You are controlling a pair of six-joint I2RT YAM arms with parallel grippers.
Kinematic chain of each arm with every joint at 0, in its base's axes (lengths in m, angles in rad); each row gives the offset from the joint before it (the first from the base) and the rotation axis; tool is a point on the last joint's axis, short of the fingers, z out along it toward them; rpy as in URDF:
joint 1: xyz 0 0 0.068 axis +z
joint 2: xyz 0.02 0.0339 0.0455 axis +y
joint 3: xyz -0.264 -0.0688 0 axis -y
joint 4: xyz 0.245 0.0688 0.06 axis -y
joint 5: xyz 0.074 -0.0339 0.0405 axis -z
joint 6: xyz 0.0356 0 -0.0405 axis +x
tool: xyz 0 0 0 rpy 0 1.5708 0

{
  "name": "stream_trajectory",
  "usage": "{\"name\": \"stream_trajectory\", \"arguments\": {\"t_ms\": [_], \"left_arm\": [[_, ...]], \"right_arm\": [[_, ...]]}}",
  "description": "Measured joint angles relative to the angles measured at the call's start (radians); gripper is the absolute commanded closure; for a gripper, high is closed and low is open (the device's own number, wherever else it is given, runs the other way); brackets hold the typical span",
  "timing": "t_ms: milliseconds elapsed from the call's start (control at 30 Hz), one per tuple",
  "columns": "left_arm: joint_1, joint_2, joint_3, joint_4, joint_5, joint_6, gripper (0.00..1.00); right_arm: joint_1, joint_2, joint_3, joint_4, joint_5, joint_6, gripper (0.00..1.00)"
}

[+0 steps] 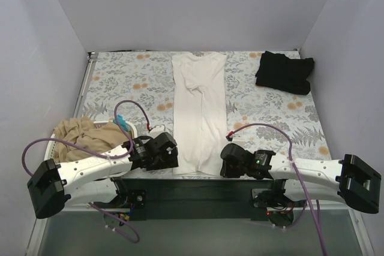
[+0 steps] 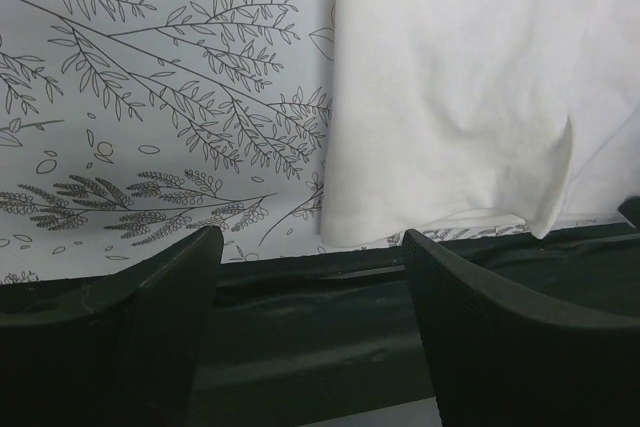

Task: Fold and stack the t-shirts
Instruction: Fold the tshirt

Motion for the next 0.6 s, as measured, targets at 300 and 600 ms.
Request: {"name": "stream_trajectory", "arguments": {"t_ms": [300, 600], "left_arm": [[-0.092, 0.070, 0.002, -0.032, -0.034, -0.089, 0.44], [-0.108, 0.056, -0.017, 0.004, -0.037, -0.146, 0.45]], "right_arm": [[0.000, -0.073, -0.051, 0.014, -0.003, 0.031, 0.83], [0.000, -0.122, -0.079, 0.011, -0.002, 0.052, 0.83]]}}
